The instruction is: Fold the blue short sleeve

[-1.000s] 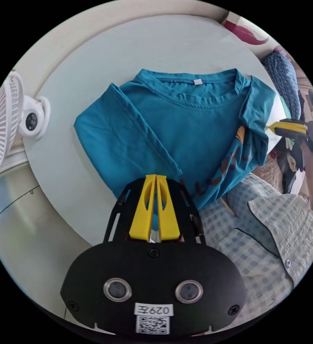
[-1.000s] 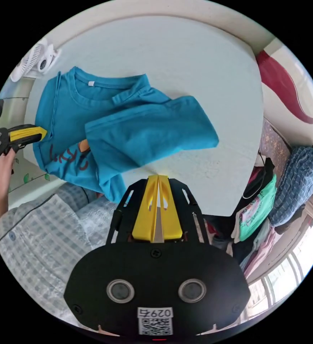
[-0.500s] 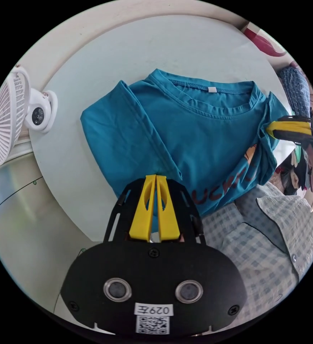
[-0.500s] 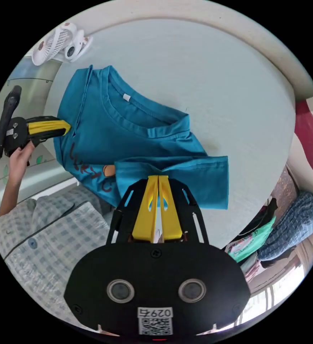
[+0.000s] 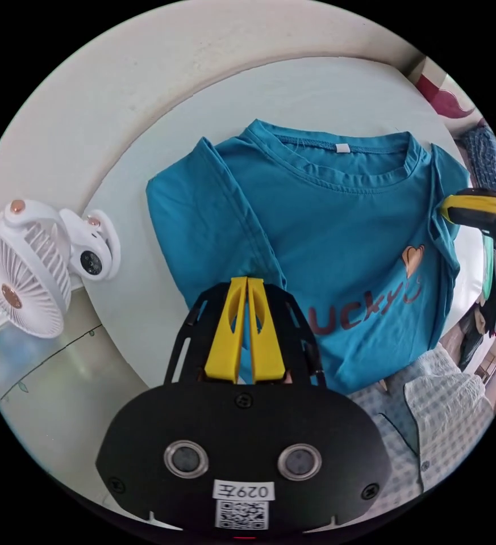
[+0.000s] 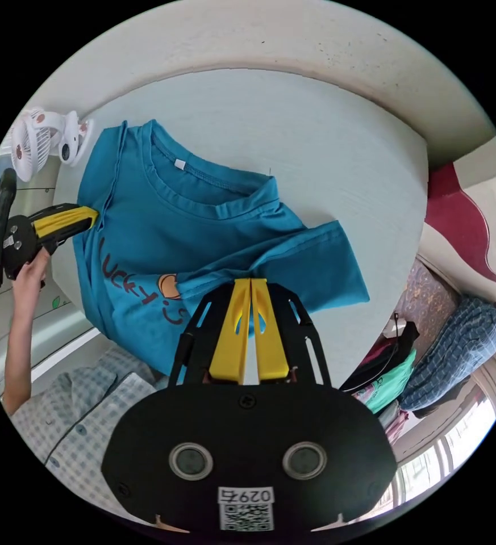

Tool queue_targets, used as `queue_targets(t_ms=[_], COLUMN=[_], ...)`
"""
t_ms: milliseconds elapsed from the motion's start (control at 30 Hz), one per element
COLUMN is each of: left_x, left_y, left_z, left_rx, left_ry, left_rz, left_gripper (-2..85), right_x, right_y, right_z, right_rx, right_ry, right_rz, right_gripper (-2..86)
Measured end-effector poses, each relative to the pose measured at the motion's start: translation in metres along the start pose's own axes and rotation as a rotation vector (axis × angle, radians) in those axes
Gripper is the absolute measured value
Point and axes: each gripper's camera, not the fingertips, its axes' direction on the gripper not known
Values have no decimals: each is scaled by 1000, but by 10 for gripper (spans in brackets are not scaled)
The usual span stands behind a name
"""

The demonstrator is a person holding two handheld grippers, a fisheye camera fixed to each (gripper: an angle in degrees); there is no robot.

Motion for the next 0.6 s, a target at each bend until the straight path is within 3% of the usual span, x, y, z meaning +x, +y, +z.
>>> queue_targets(t_ms=[100, 200, 333, 600], left_x=[-7, -24, -51, -74], left_y=[2, 10, 41, 63], left_z=[-6, -16, -55, -42], left_rx=[-21, -70, 75, -39], left_ry=[2, 142, 334, 299], left_rz=[44, 63, 11, -17], left_gripper=[-10, -10, -10, -10], right_x=[3, 10, 7, 4], right_y=[-6, -18, -14, -17], right_z=[-2, -3, -32, -23], right_rx=[-28, -132, -94, -128], right_ry=[28, 22, -103, -52], right_rz=[-17, -18, -37, -65], right_gripper=[-5, -5, -5, -5])
